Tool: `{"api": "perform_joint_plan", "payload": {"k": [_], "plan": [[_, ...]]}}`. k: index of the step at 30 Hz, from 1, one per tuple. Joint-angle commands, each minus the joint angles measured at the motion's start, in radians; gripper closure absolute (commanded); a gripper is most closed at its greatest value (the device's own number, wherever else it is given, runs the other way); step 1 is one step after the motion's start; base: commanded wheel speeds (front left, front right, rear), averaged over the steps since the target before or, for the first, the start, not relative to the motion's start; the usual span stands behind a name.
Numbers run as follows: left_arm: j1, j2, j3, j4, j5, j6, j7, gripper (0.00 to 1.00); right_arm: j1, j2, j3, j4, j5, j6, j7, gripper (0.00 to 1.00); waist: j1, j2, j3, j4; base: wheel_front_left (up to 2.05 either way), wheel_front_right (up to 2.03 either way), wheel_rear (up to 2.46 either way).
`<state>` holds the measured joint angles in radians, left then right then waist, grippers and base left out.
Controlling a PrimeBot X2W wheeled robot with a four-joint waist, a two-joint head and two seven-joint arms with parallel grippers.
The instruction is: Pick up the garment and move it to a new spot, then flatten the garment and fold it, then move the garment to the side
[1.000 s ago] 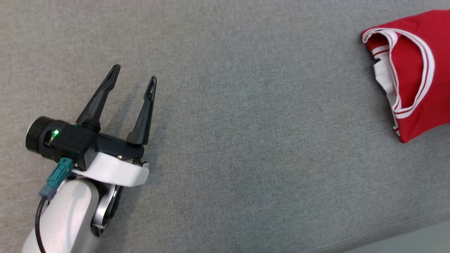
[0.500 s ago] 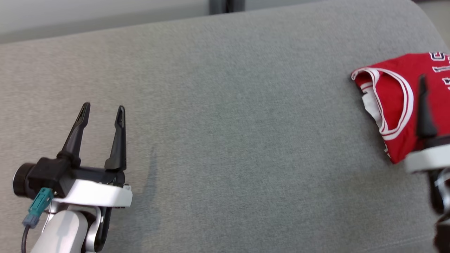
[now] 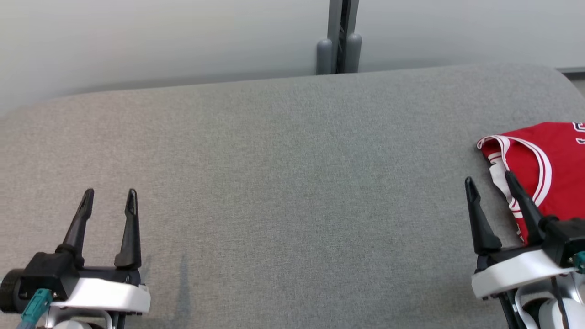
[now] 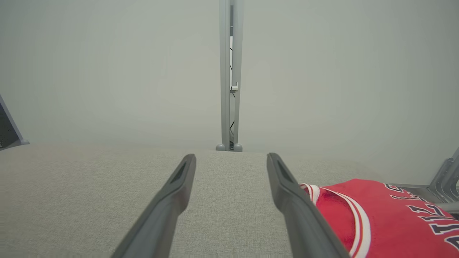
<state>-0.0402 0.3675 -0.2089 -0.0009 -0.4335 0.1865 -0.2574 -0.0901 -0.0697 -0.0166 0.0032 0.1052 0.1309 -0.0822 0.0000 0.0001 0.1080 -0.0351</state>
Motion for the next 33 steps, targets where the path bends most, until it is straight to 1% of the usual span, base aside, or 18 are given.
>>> {"api": "perform_joint_plan", "payload": {"k": [1,7,15,23,33], "plan": [[0.016,0.003,-0.001,-0.003,-0.006,0.005,-0.007,0.0,0.025,0.001,-0.001,-0.001,0.003,0.0,0.007,0.0,0.0,-0.0001,-0.029,0.015,0.0,0.0,0.0],[0.063,0.004,-0.017,-0.005,-0.016,0.001,0.018,0.0,0.088,0.006,-0.006,-0.011,0.004,0.0,0.021,0.0,0.0,-0.0001,-0.082,0.023,0.0,0.0,0.0],[0.097,-0.001,-0.03,-0.013,-0.03,0.005,0.035,0.0,0.146,0.007,-0.026,-0.046,-0.008,0.0,0.048,0.0,0.0,-0.0001,-0.124,0.028,0.0,0.0,0.0],[0.114,0.01,-0.04,-0.025,-0.034,0.011,0.059,0.0,0.184,0.011,-0.033,-0.083,0.002,0.0,0.071,0.0,0.0,-0.0001,-0.142,0.032,0.0,0.0,0.0],[0.116,0.015,-0.039,-0.03,-0.038,0.023,0.071,0.0,0.186,0.015,-0.033,-0.089,0.014,0.0,0.075,0.0,0.0,-0.0001,-0.15,0.027,0.0,0.0,0.0]]}}
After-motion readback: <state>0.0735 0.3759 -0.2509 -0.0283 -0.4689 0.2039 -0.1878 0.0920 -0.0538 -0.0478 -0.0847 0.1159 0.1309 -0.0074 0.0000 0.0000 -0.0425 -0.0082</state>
